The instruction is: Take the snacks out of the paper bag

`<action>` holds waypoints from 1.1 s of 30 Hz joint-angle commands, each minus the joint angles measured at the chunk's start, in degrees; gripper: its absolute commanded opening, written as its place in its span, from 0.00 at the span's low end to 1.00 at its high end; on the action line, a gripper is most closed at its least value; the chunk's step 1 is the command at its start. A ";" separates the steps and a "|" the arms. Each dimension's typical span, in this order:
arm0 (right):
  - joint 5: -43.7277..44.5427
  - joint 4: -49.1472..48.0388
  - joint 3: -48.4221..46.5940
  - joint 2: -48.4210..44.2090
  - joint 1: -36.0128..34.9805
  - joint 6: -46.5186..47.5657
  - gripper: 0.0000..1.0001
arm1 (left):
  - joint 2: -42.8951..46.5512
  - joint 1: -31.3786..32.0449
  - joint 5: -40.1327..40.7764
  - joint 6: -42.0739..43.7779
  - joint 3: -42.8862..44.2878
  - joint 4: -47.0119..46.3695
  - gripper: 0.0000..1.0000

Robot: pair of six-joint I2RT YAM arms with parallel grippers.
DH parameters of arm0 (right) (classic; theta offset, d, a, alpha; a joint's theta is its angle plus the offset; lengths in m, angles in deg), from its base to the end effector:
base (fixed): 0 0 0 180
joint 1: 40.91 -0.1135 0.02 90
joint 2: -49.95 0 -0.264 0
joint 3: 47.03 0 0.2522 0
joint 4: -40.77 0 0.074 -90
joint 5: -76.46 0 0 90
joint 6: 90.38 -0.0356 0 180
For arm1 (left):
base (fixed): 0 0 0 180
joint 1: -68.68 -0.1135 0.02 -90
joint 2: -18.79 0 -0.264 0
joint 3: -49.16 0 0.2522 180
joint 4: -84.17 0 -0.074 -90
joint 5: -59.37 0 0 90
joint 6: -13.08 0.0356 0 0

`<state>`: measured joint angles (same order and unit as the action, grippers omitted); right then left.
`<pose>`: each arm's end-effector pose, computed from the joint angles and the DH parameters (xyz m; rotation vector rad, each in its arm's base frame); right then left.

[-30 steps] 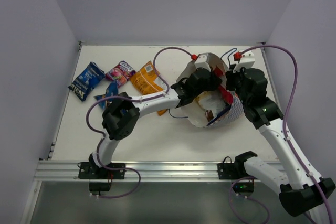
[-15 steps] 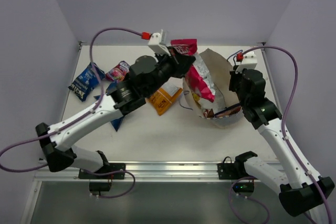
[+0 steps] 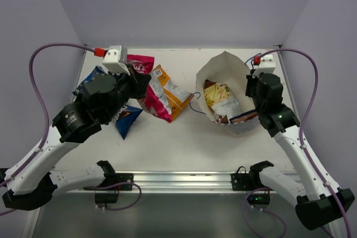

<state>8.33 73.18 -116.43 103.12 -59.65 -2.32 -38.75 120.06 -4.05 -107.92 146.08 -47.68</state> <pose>0.2000 0.0538 0.3655 -0.0046 1.8335 -0.1003 0.1234 -0.1290 0.4801 -0.0386 1.7530 -0.6651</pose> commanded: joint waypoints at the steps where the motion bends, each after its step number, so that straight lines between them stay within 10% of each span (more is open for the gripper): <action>1: 1.34 -1.87 -0.44 -1.40 0.20 -0.26 0.00 | 0.85 -0.13 -1.08 -2.04 -5.79 10.95 0.00; 14: -1.03 -3.80 1.06 -3.86 0.20 1.49 0.00 | -19.70 -10.50 -12.88 -1.96 -25.94 -11.44 0.00; 21: -3.06 -7.05 0.44 -4.74 0.20 6.15 0.00 | -26.67 -11.30 -16.04 -0.64 -16.02 -14.26 0.35; 24: -3.06 -8.45 0.35 -4.48 0.20 7.82 0.00 | -21.85 -11.30 -16.57 -0.81 -13.12 -14.53 0.84; 33: -4.20 -13.29 0.09 -3.51 0.20 11.51 0.00 | -14.09 -11.03 -23.06 -2.21 -4.24 -13.03 0.91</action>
<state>4.74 67.17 -115.07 99.73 -59.63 6.80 -53.83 109.20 -22.21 -109.30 138.32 -58.80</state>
